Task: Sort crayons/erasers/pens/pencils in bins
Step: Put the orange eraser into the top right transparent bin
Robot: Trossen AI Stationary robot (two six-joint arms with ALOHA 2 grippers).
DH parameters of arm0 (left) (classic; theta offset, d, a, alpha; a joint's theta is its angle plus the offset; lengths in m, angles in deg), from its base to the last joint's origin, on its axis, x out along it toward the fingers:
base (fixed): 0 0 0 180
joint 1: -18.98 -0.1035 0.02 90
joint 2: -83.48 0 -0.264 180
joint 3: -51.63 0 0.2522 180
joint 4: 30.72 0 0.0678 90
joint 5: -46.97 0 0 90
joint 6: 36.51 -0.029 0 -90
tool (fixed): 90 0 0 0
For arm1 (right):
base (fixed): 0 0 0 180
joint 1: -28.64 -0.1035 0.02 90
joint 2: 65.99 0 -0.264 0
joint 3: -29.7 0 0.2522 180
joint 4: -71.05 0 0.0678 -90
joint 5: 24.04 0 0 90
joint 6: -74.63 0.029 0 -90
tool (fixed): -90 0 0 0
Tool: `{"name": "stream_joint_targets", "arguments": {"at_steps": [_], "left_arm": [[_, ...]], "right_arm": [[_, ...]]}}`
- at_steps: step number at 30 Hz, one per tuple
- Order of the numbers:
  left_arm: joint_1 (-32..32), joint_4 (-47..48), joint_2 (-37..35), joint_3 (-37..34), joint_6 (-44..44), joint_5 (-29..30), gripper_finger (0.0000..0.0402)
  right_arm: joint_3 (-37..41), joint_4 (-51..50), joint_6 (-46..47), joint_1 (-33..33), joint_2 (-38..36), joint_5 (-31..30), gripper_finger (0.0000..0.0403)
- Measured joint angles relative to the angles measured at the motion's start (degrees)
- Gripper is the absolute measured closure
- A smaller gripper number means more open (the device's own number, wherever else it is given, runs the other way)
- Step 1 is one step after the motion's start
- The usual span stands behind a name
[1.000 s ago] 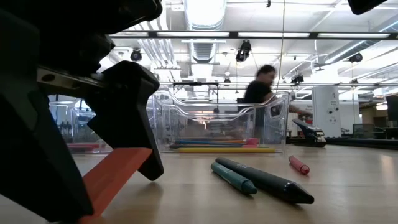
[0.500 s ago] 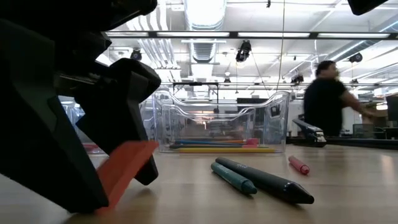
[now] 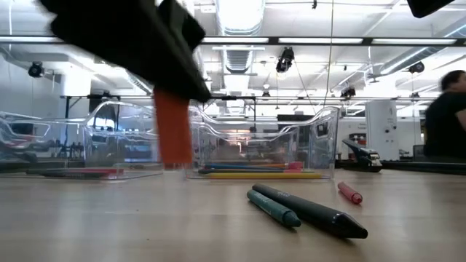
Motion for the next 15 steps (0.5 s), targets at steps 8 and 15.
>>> {"name": "stream_joint_targets", "arguments": {"at_steps": [8, 15], "left_arm": [[-4.45, 4.63, -10.90, -0.17, -11.42, 10.23, 0.0398], [-18.57, 3.35, -17.39, -0.24, -23.19, 11.98, 0.0400]], "right_arm": [[0.07, -0.03, -0.24, 0.00, 0.00, 0.00, 0.0232], [0.08, -0.10, -1.21, 0.12, 0.00, -1.31, 0.0232]]}}
